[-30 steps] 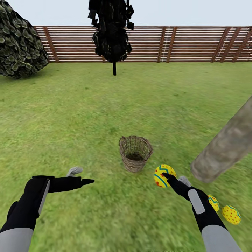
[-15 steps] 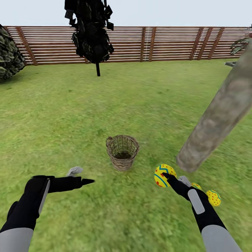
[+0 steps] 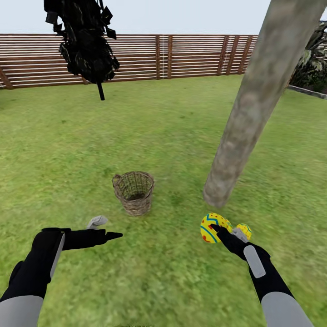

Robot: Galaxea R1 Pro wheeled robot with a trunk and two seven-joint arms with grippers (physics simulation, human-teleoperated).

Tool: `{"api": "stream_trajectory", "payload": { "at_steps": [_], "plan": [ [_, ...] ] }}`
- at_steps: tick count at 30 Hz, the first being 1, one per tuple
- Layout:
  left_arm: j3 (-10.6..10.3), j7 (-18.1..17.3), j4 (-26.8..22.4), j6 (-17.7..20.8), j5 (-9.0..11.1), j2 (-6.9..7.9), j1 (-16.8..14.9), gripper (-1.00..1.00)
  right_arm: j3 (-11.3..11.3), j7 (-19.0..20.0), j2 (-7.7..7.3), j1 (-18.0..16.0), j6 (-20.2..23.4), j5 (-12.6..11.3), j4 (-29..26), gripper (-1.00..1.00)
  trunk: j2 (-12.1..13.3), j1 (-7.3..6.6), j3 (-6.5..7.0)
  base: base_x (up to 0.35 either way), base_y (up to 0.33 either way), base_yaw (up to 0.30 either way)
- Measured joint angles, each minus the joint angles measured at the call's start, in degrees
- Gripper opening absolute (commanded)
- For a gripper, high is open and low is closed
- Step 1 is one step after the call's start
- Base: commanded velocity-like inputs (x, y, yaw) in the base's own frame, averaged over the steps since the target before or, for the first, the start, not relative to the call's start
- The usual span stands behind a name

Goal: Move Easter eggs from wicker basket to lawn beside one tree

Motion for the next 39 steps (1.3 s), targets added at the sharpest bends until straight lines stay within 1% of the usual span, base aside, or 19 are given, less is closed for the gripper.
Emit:
{"api": "stream_trajectory", "payload": {
  "at_steps": [6, 11, 16, 30, 39],
  "plan": [
    [0.0, 0.0, 0.0, 0.0, 0.0, 0.02, 0.0, 1.0, 0.0, 0.0, -0.05, 0.0, 0.0, 0.0, 0.0, -1.0, 0.0, -0.02, 0.19, -0.001, -0.229, -0.282],
    [0.0, 0.1, 0.0, -0.1, 0.0, -0.01, 0.0, 1.0, 0.0, 0.0, 0.01, 0.0, -0.1, 0.0, 0.0, -1.0, 0.0, -0.04, 0.36, 0.159, -0.237, -0.282],
    [-0.1, 0.2, 0.0, -0.2, -0.1, -0.01, 0.0, 1.0, 0.1, 0.0, 0.43, 0.0, -0.2, 0.7, 0.0, -1.0, 0.0, -0.04, 0.53, 0.187, -0.239, -0.282],
    [-0.1, 0.2, 0.0, -0.2, -0.1, -0.01, 0.0, 1.0, 0.2, -0.1, 0.51, 0.0, -0.1, 0.6, 0.0, -1.0, 0.0, -0.03, 0.65, 0.168, -0.266, -0.054],
    [-0.1, 0.2, 0.0, -0.2, -0.1, -0.01, 0.0, 1.0, 0.4, -0.1, 0.55, 0.0, -0.1, 0.7, 0.0, -1.0, 0.0, -0.02, 0.88, 0.067, -0.293, -0.236]
  ]
}}
